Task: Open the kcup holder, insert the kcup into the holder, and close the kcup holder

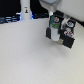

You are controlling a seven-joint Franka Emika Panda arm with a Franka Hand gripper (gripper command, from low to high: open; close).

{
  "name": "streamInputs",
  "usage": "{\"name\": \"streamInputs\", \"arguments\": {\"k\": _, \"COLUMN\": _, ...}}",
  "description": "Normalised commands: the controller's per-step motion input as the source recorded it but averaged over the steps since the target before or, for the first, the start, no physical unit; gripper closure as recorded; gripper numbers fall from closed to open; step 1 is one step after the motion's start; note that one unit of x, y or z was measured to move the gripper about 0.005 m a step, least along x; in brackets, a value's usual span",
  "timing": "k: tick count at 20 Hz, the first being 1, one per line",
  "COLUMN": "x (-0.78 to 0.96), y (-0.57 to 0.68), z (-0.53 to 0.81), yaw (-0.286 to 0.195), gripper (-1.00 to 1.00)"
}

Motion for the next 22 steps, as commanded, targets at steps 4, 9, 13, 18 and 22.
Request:
{"name": "streamInputs", "arguments": {"k": 4, "x": -0.15, "y": 0.48, "z": 0.42, "yaw": 0.076, "gripper": 1.0}}
{"name": "streamInputs", "arguments": {"k": 9, "x": -0.27, "y": 0.44, "z": 0.26, "yaw": 0.105, "gripper": 1.0}}
{"name": "streamInputs", "arguments": {"k": 13, "x": -0.3, "y": 0.46, "z": 0.07, "yaw": 0.109, "gripper": 1.0}}
{"name": "streamInputs", "arguments": {"k": 18, "x": -0.3, "y": 0.43, "z": 0.0, "yaw": 0.103, "gripper": 1.0}}
{"name": "streamInputs", "arguments": {"k": 22, "x": -0.3, "y": 0.41, "z": -0.01, "yaw": 0.107, "gripper": 1.0}}
